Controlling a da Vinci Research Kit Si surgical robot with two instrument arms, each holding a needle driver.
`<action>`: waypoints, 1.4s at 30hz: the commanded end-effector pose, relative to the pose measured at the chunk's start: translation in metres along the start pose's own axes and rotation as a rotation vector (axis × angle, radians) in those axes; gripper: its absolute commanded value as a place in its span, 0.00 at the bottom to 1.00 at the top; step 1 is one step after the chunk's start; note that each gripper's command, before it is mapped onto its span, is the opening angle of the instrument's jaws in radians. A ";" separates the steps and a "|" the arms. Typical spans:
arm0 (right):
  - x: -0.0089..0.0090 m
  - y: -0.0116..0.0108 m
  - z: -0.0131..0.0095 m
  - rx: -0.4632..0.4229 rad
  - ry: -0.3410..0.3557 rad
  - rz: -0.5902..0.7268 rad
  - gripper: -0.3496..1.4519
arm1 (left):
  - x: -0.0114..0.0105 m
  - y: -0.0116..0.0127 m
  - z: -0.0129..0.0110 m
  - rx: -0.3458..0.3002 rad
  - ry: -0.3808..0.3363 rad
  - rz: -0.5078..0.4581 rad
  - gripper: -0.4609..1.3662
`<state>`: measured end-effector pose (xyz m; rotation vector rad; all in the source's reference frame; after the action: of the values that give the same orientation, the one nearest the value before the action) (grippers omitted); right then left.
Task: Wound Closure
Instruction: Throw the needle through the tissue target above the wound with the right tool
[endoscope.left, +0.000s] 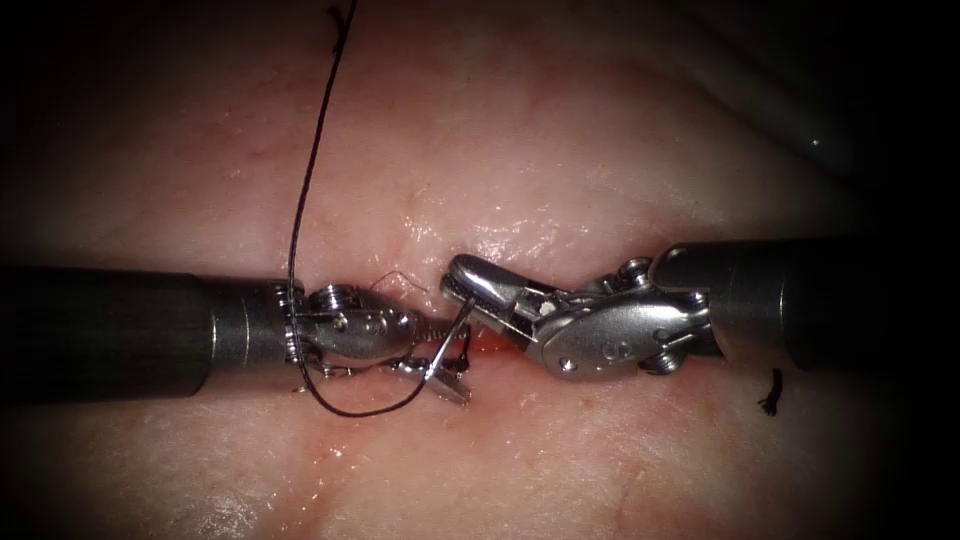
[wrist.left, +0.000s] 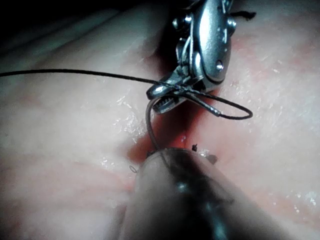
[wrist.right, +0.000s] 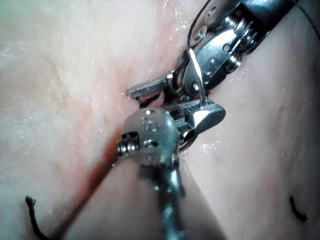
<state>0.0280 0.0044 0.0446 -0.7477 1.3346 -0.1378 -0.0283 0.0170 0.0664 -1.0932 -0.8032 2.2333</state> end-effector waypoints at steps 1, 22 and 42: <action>0.0000 0.0000 0.0000 -0.006 0.000 0.001 0.00 | 0.0000 0.0000 0.0000 -0.001 0.000 -0.001 0.52; 0.0018 0.0081 0.0008 0.023 0.013 -0.013 0.00 | 0.0002 0.0005 -0.0002 0.000 0.000 -0.002 0.49; -0.0001 0.0148 -0.0002 0.132 0.104 0.195 0.00 | 0.0064 0.0045 -0.0027 0.044 0.202 0.111 0.61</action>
<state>0.0231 0.0157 0.0361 -0.4948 1.4797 -0.1058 -0.0306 0.0190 0.0583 -1.3505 -0.6249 2.1710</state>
